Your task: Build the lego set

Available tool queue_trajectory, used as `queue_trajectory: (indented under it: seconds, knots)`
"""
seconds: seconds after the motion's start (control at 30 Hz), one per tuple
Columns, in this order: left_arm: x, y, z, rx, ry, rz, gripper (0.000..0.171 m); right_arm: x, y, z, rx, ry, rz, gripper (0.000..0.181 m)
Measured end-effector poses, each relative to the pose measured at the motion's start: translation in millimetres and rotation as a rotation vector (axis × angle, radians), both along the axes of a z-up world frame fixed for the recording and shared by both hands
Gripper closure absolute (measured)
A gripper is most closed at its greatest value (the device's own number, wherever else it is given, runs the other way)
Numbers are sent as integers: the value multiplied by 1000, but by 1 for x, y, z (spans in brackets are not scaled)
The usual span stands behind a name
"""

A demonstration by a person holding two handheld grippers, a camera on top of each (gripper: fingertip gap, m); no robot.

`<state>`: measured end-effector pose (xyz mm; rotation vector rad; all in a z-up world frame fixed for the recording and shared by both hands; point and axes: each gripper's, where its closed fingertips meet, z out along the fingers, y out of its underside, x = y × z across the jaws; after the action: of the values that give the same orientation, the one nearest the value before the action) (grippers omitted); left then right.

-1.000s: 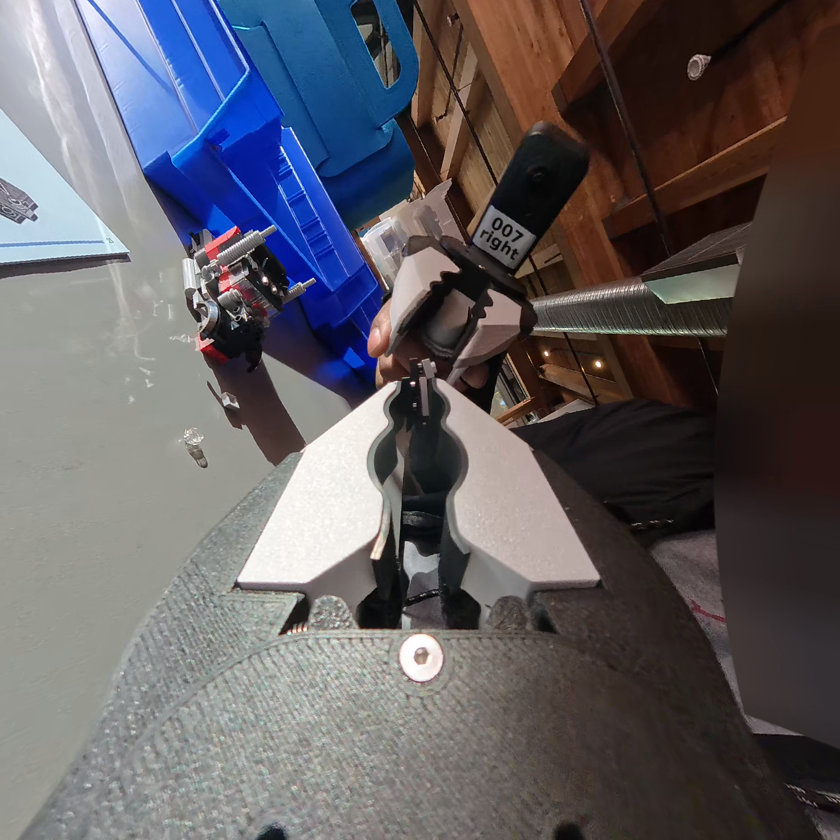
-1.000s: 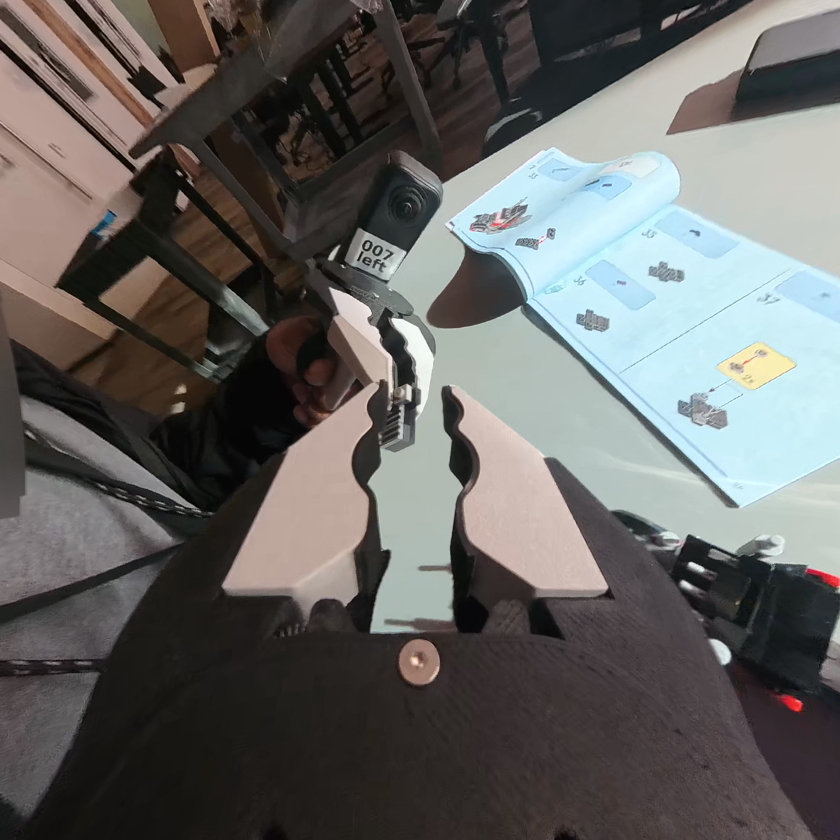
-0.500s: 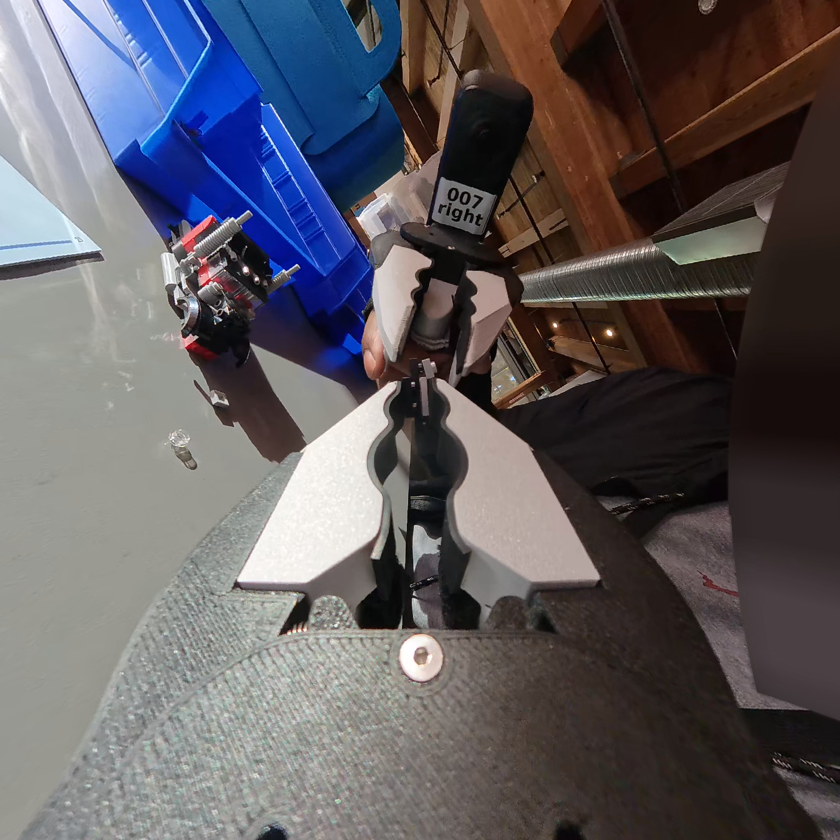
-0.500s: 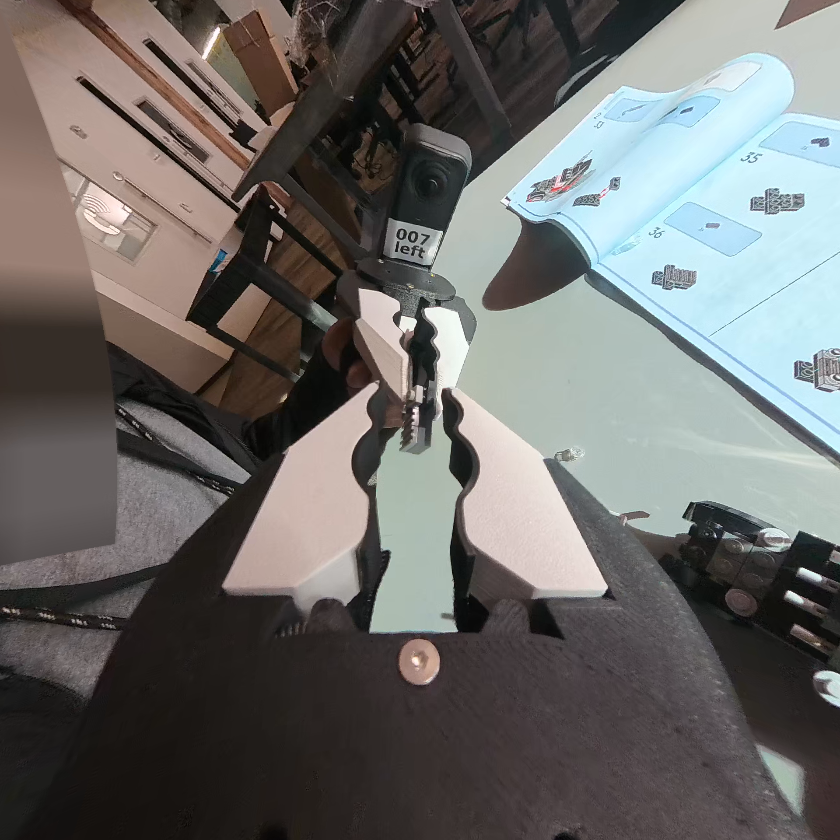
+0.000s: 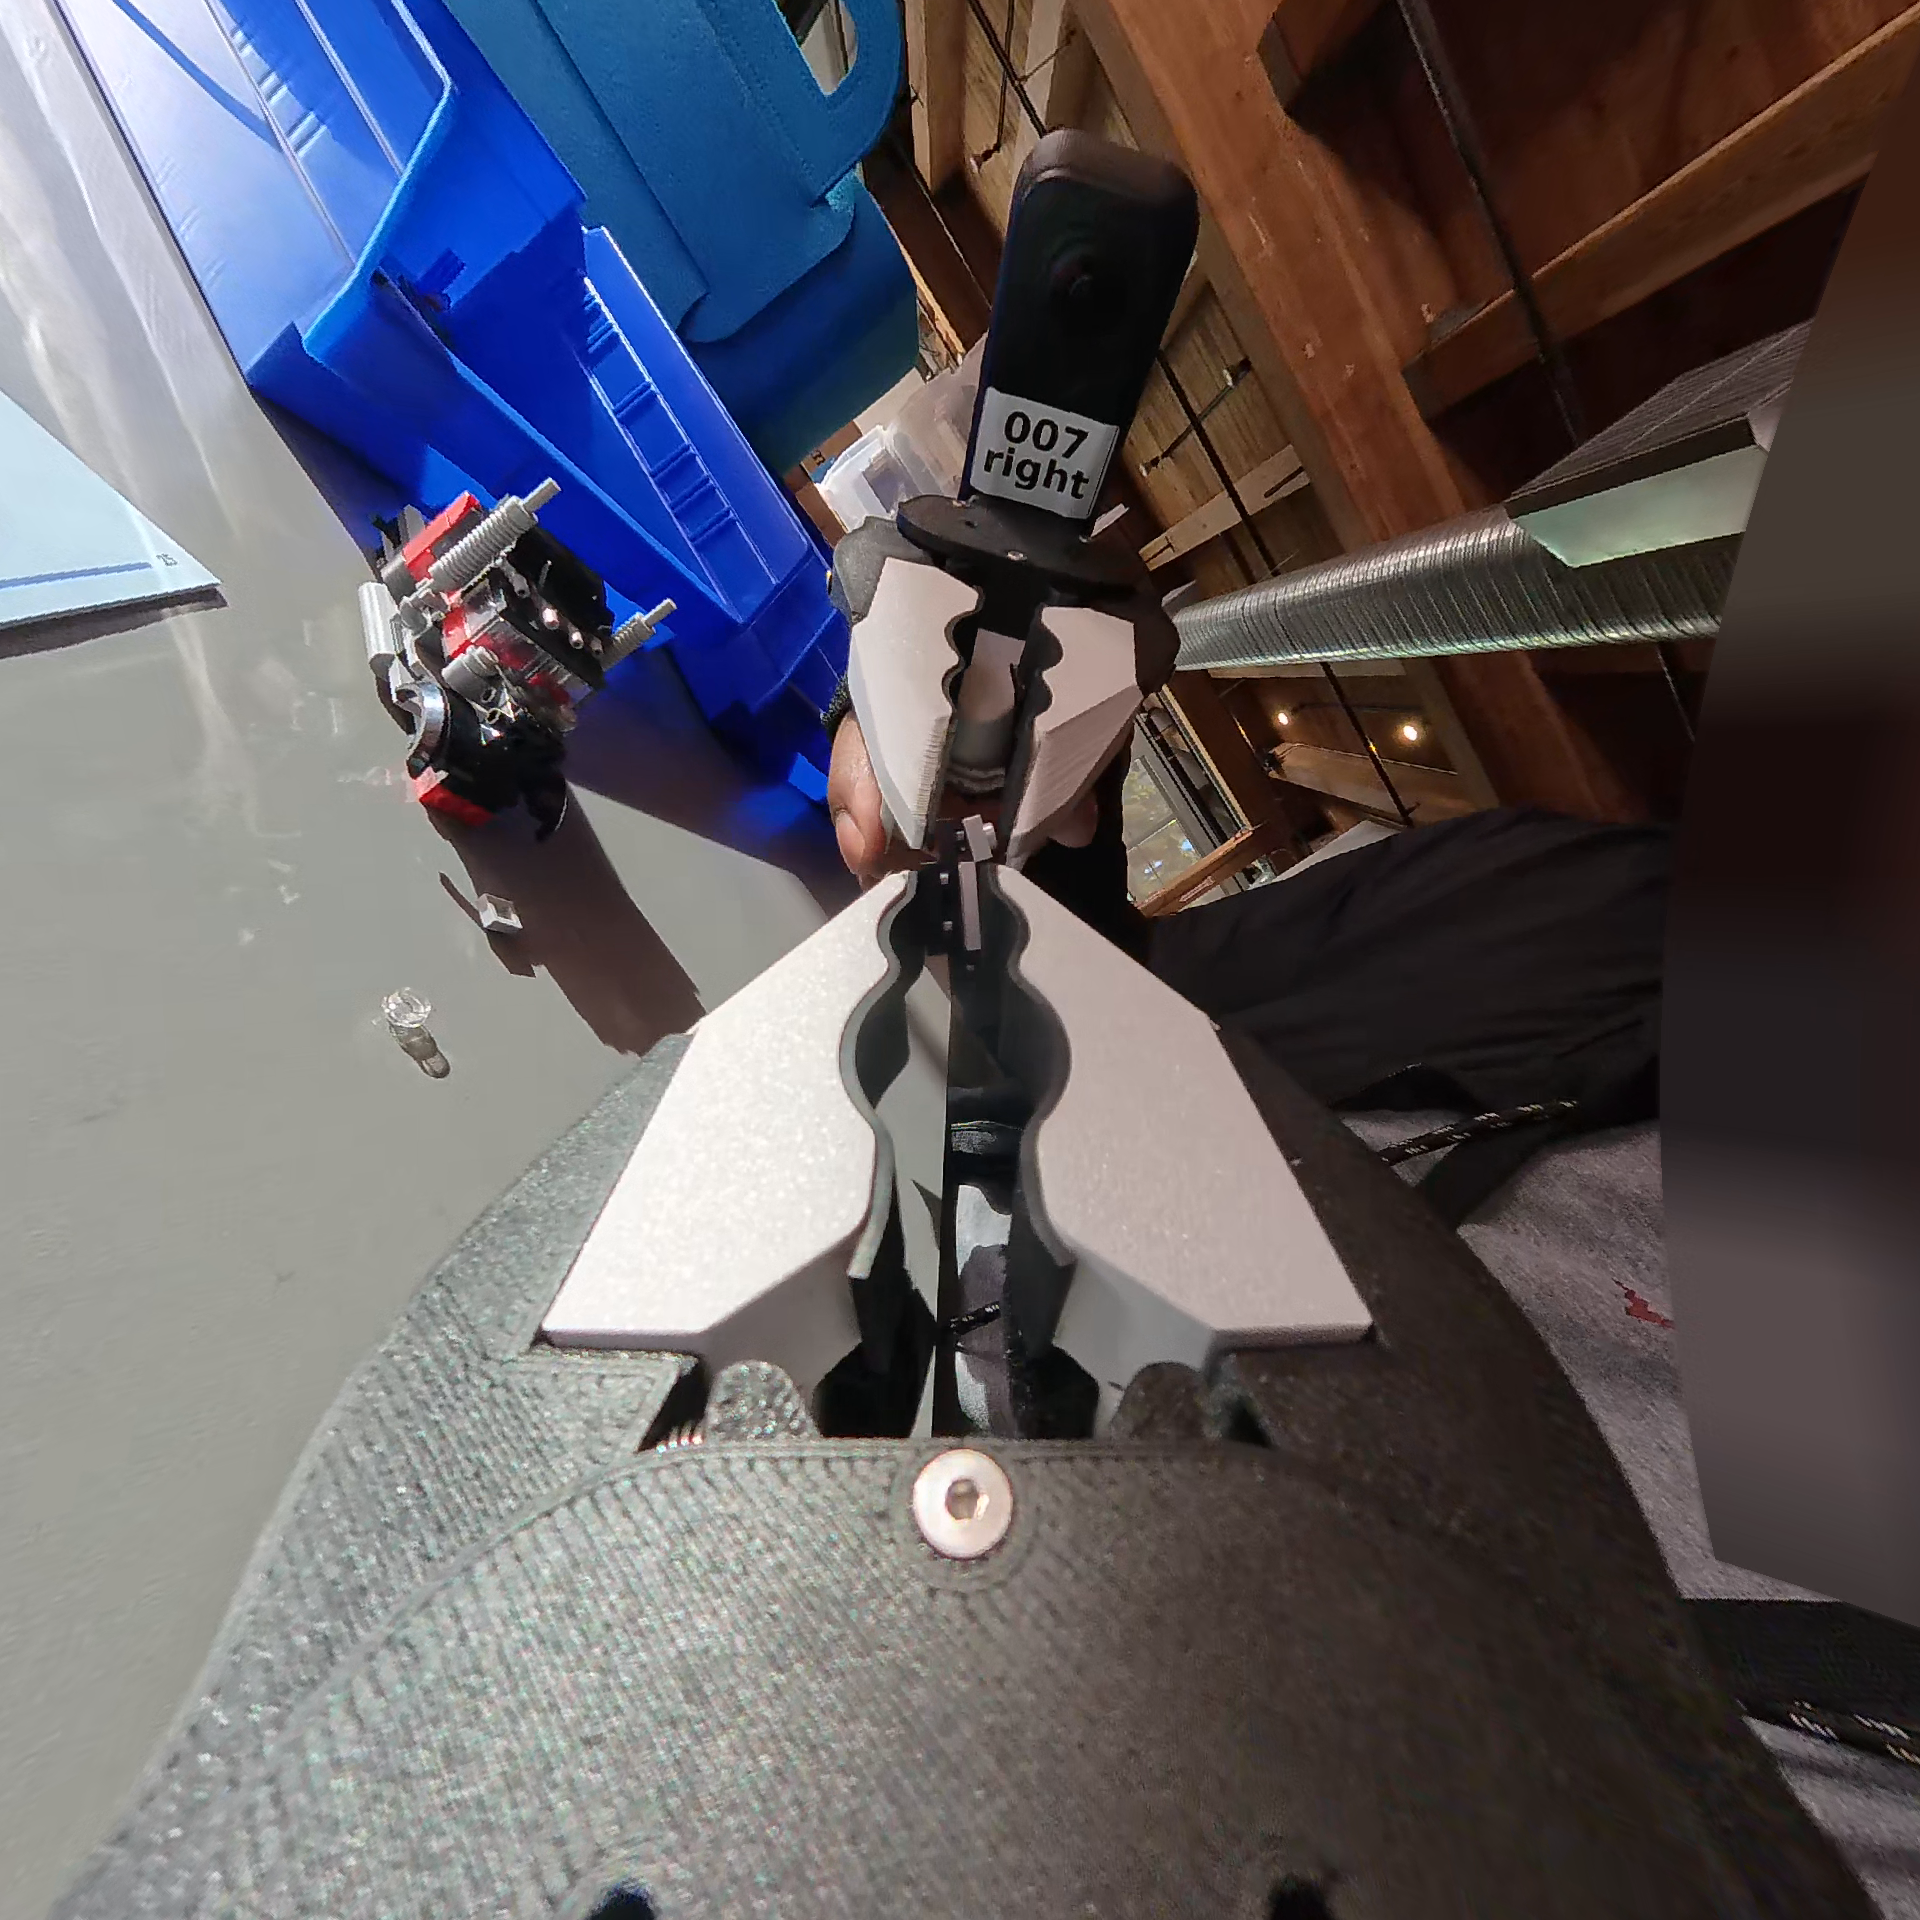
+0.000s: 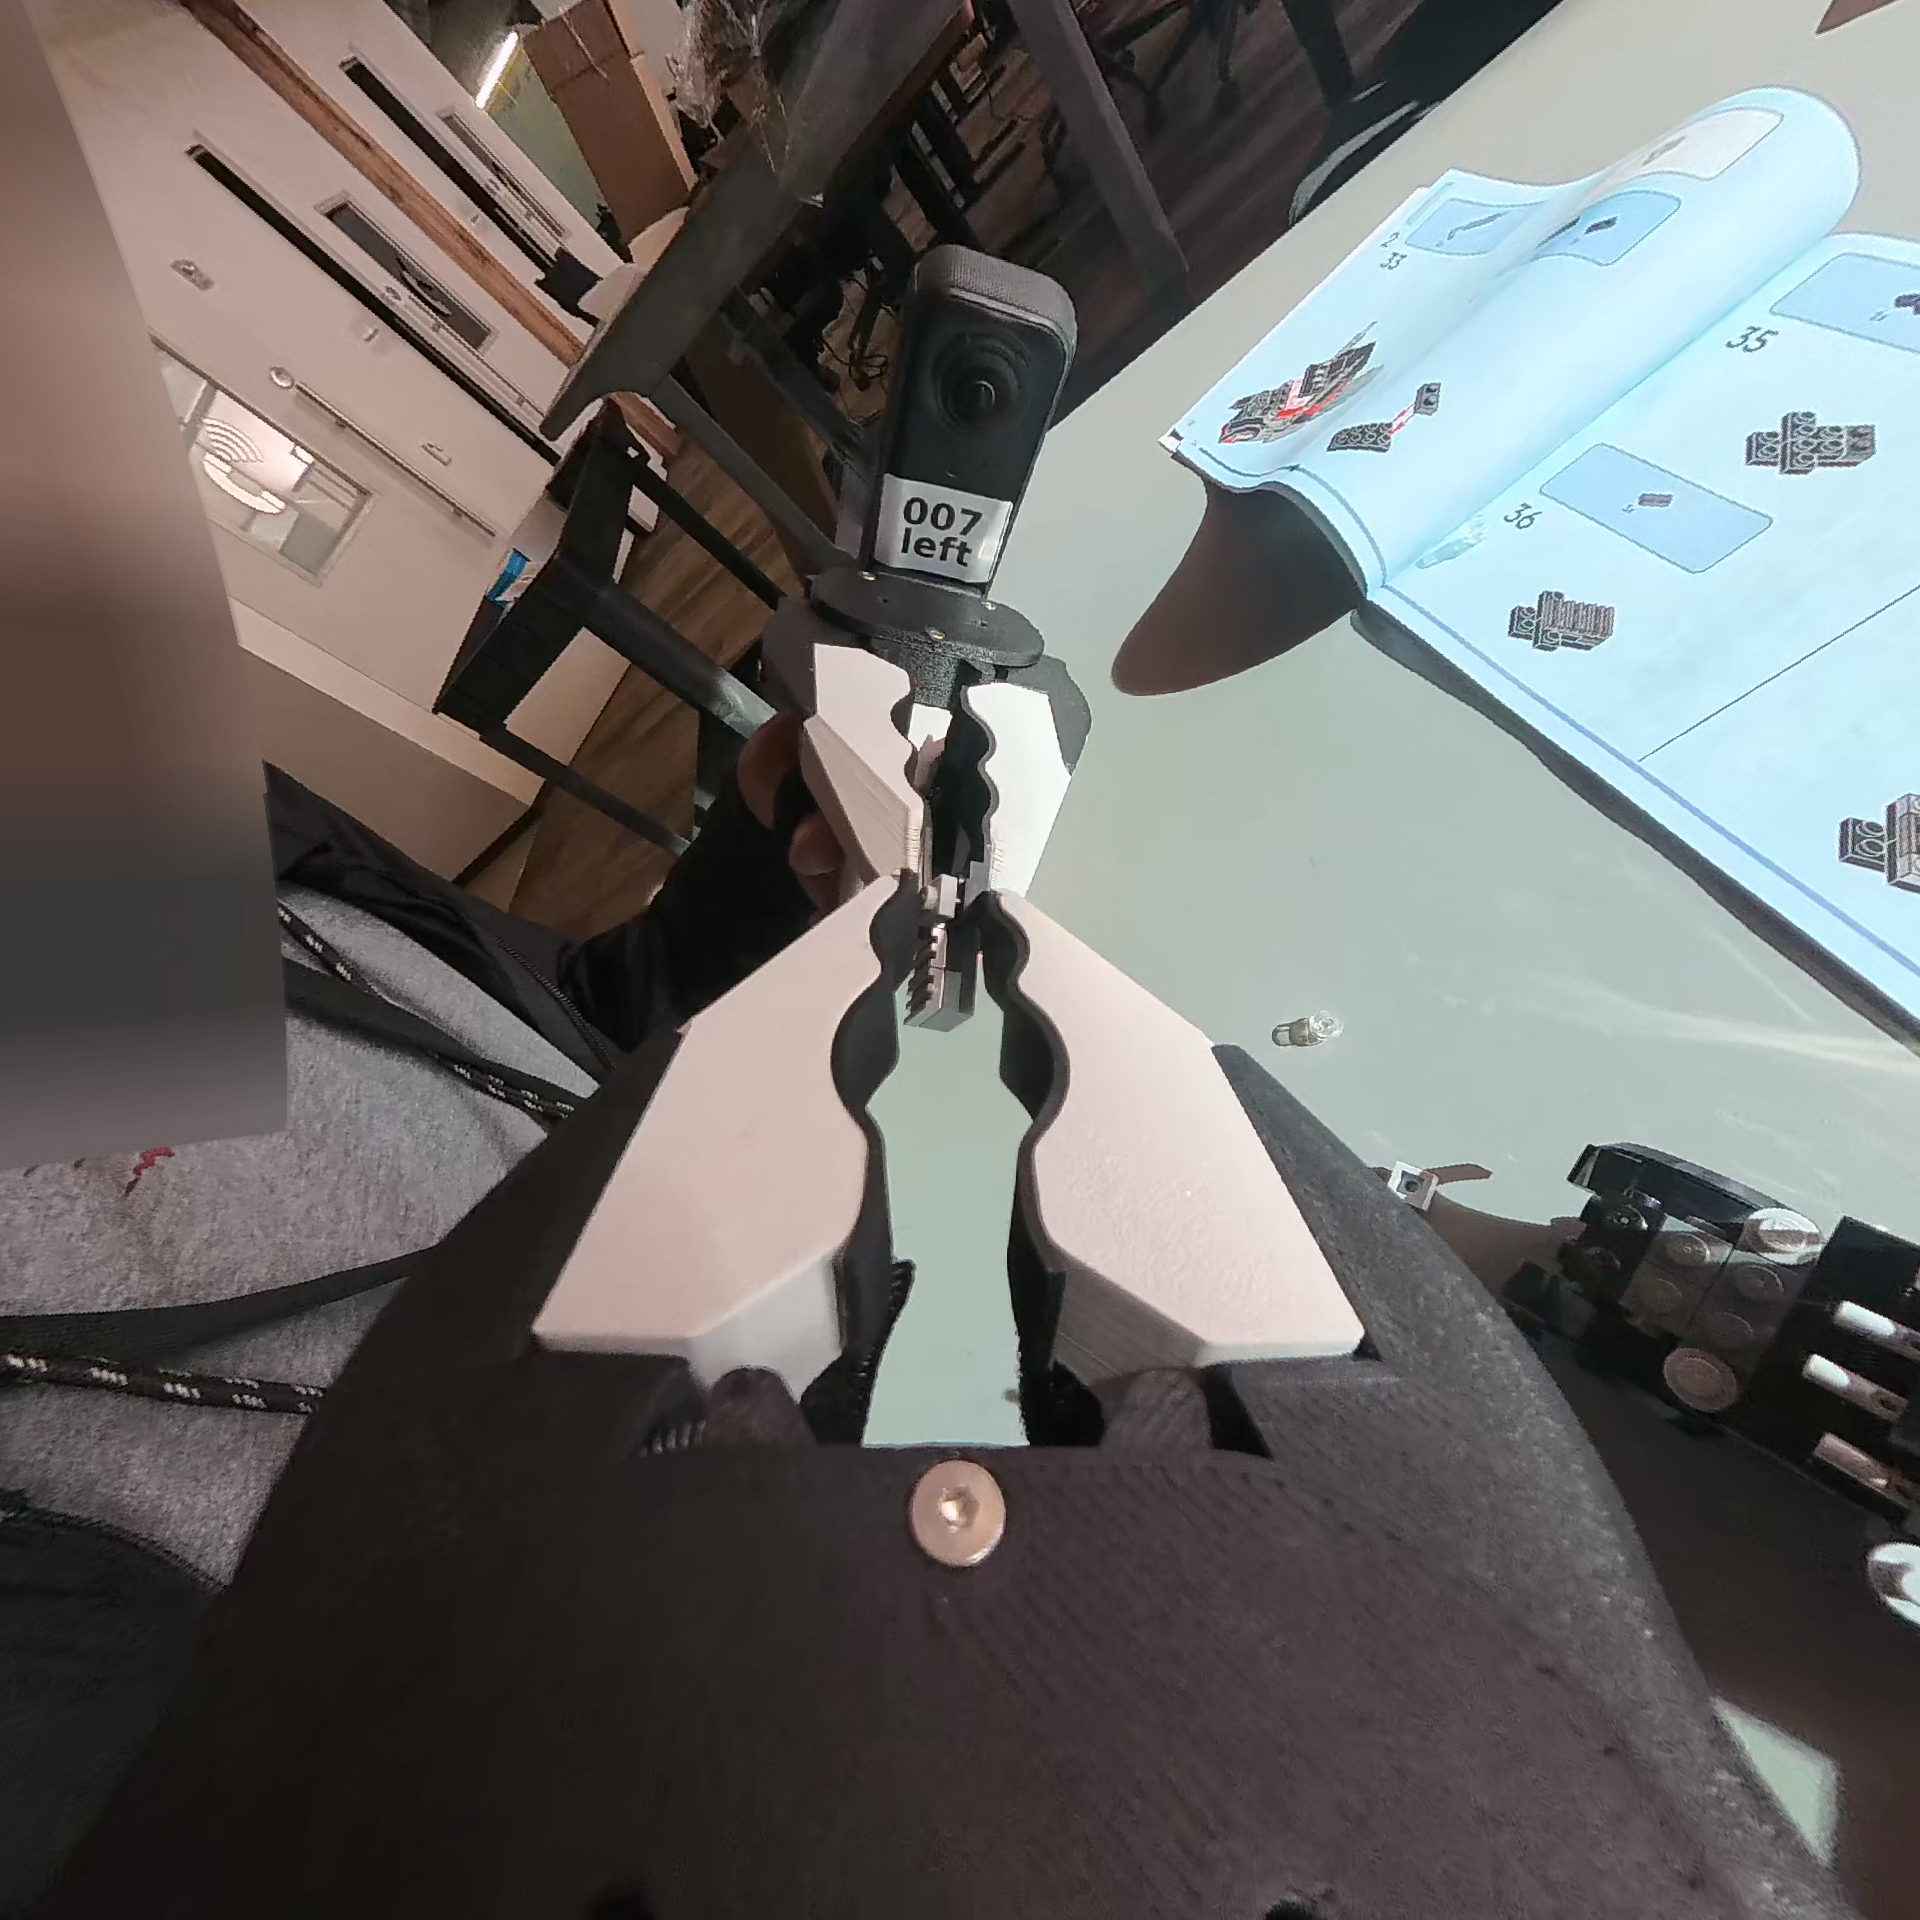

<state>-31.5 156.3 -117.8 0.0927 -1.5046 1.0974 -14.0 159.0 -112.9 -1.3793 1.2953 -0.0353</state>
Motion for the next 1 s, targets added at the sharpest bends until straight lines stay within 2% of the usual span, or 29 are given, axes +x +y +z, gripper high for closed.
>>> queue_trajectory:
  seconds: [1.0]
  knots:
    - [-5,3,-3,-48,-123,3,162,-6,4,-4,-123,-88,2,171]
